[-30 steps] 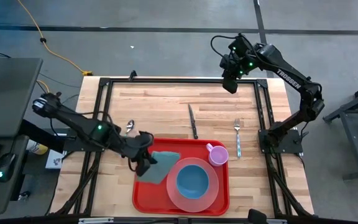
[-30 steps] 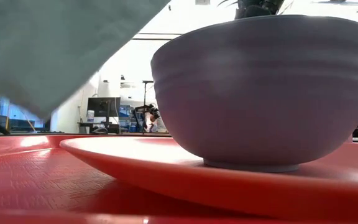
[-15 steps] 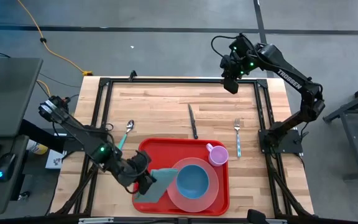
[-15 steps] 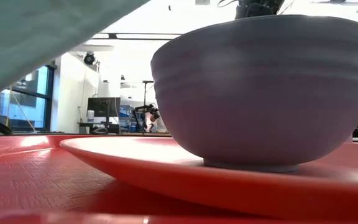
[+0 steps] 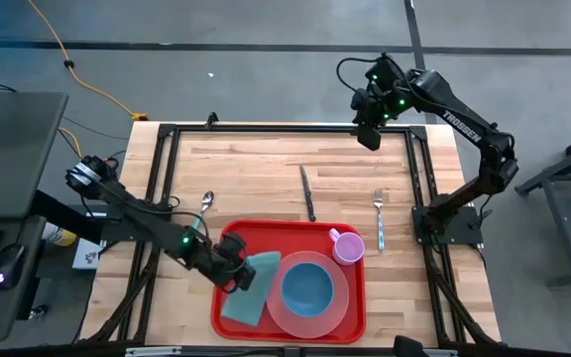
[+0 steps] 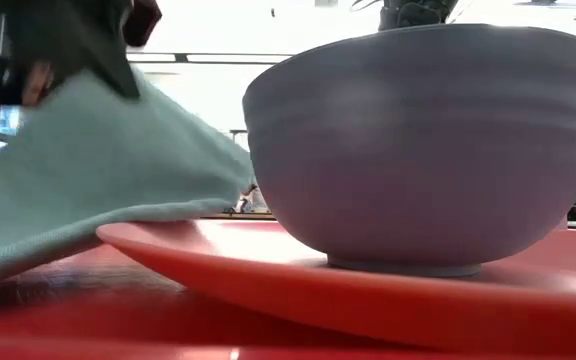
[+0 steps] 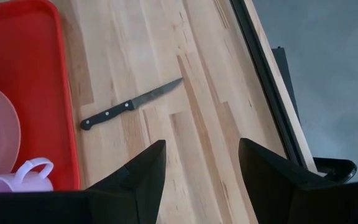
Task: Set up tray
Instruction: Put the blue napkin on the red serving tray to the left of the pink plate
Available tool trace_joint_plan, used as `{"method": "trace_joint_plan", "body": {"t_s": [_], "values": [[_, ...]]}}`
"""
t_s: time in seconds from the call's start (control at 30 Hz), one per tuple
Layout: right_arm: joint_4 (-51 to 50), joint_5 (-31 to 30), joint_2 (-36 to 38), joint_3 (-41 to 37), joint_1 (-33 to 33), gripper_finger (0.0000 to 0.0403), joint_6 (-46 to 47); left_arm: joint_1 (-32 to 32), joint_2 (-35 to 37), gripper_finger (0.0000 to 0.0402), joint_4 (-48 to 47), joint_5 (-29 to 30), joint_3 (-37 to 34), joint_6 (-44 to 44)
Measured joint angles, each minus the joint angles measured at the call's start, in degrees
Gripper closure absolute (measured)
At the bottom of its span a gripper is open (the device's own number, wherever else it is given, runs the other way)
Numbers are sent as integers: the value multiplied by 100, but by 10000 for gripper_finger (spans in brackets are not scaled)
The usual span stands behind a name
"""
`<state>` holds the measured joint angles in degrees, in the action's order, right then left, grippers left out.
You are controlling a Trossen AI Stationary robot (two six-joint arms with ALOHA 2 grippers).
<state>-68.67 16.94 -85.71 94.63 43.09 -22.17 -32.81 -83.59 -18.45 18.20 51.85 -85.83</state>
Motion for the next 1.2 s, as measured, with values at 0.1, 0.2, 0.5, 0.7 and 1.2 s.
{"method": "trace_joint_plan", "body": {"t_s": [0.1,0.2,0.5,0.7,1.2], "values": [[-8,-1,0,0,1,222,2,30,1,383,240,23,-333,-139],[-6,-1,0,0,2,222,4,17,38,383,29,67,-615,-422],[-6,-2,0,0,2,222,-1,24,105,383,-144,23,-846,-558],[8,-3,0,0,1,222,-17,28,105,383,-300,1,-843,-590],[23,-3,0,0,0,222,-61,170,105,305,-357,-427,-838,-84]]}}
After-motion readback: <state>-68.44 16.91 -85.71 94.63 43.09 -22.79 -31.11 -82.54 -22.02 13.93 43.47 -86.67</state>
